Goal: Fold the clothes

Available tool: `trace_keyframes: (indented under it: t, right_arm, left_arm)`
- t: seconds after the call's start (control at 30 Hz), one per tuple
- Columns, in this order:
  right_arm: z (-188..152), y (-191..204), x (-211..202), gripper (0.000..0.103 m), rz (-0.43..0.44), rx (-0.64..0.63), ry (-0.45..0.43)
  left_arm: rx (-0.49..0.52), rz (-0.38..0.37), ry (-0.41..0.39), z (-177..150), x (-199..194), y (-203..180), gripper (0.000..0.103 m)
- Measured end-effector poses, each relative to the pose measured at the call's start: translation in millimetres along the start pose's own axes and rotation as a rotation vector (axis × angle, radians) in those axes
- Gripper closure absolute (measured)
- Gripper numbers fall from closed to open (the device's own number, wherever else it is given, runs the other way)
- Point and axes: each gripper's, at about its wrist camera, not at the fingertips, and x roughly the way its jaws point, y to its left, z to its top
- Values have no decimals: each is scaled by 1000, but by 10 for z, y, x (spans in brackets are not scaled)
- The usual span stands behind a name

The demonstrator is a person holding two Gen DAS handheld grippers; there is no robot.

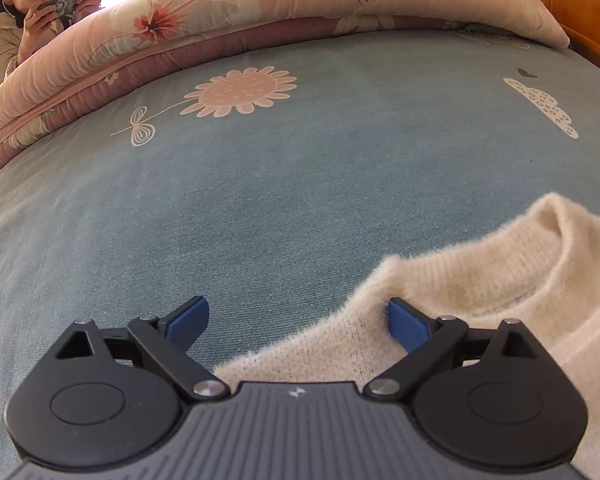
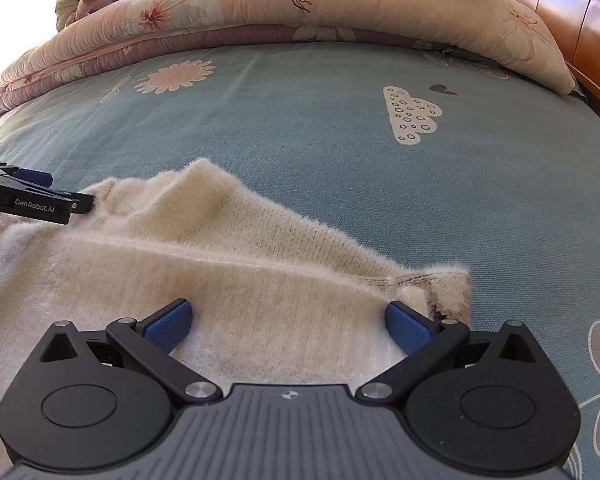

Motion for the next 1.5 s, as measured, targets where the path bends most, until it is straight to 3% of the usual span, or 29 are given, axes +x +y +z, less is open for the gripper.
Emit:
trace_keyframes:
  t: [0.13,0.3,0.4,0.5,0.67,0.83,0.93,1.0,1.17,1.27,1.37,1.5]
  right_arm:
    - [-14,3,-13,0,0,-2,-11]
    - [92,28,-75,0,-12,-15,37]
    - [180,58,-238,0,-24,-26,-11]
    - [353,132,-296,0,-6,-46,-52]
    - [622,396,66,0,-38,-129,-40]
    - [717,599,585,0,-133,-214,17]
    - [730,495,711,0,-81,-159,21]
    - [788,446,704,0,-69,-114,48]
    - [836,570,477,0,-129,-137,-23]
    - [825,594,706,0,-216,-189,41]
    - [889,532,787,0,-189,-114,49]
    - [854,540,520,0,-198,-132,3]
  left_arm:
    - [-43,-19,13,31,-104,61,9]
    - [-44,-59,-68,9,-602,46,8]
    - [-57,-94,-106,-70,-912,42,7]
    - [-92,-108,-83,-244,-1086,50,7]
    - [-124,-102,-51,-568,-1288,59,7]
    - [-141,-74,-24,-770,-1311,129,7]
    - [-151,-60,-22,-792,-1286,196,7]
    - [-166,-67,-16,-794,-1263,242,7]
    - [-178,-81,-3,-803,-1224,270,7]
    - [-174,-83,18,-825,-1141,249,7]
    - [-184,-83,32,-850,-1101,244,7]
    - [-185,-83,42,-881,-1079,239,7]
